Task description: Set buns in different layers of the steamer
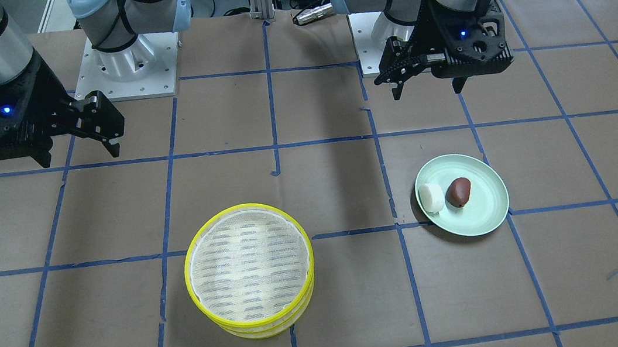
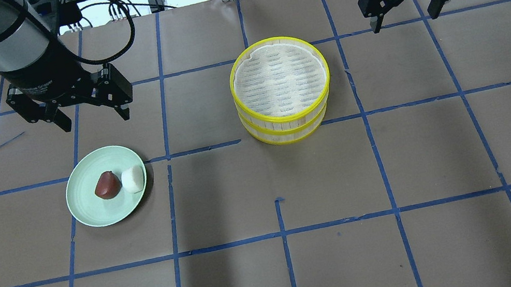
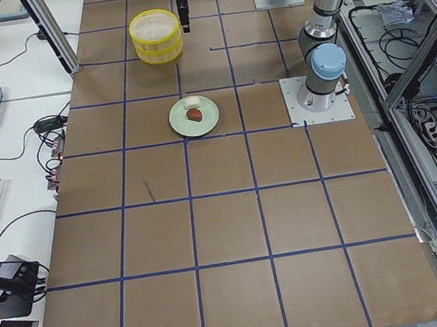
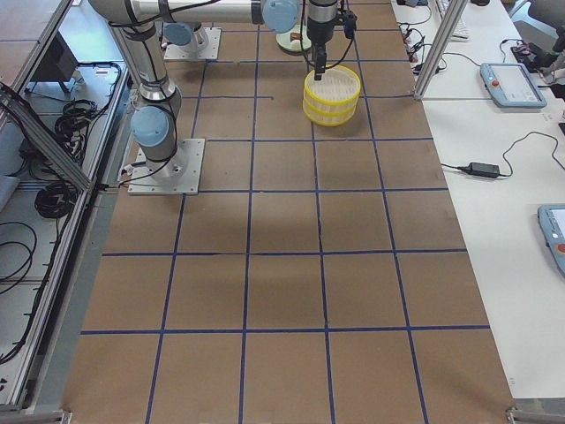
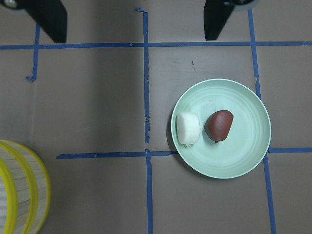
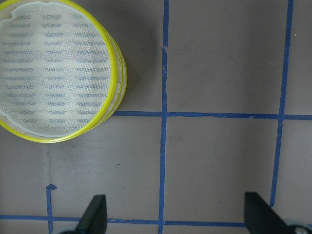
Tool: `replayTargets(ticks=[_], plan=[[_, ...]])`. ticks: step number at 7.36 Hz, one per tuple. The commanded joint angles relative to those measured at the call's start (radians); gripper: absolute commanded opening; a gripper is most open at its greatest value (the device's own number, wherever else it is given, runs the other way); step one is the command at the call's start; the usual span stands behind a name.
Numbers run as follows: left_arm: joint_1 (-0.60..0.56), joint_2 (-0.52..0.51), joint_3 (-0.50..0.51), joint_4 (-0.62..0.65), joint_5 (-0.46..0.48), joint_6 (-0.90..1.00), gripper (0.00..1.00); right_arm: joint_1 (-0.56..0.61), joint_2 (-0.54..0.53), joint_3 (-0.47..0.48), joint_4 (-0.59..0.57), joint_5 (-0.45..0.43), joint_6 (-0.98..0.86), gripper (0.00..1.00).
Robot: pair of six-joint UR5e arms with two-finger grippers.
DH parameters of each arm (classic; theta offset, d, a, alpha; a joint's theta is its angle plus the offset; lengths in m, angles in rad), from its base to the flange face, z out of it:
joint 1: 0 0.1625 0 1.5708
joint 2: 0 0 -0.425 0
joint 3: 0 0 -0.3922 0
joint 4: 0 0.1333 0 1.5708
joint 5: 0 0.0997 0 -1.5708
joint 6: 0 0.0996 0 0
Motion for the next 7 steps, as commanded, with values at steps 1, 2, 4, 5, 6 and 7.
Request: replayTargets(ticks=[1, 2, 4, 5, 6, 7], plan=[[0.0, -0.001, -0.005, 0.01, 0.0, -0.001, 1.0, 0.004, 0.101, 0.043, -0.235, 0.063, 0.042, 1.0], [0.0, -0.001, -0.007, 0.017, 0.0, 0.0, 1.0, 0.005, 0.179, 0.044, -0.333, 0.074, 0.048, 1.0], [0.0, -0.001, -0.016, 0.025, 0.0, -0.001, 1.0, 0.062, 0.276, 0.047, -0.374, 0.073, 0.051, 1.0], [0.0, -0.003, -0.017, 0.025, 0.0, -0.001, 1.0, 0.098, 0.337, 0.049, -0.448, 0.068, 0.103, 1.0], [0.0, -0.003, -0.016, 0.025, 0.0, 0.0, 1.0, 0.116, 0.362, 0.052, -0.493, 0.068, 0.102, 1.0], [-0.001, -0.004, -0.017, 0.025, 0.0, -0.001, 1.0, 0.122, 0.396, 0.055, -0.516, 0.065, 0.103, 0.99]])
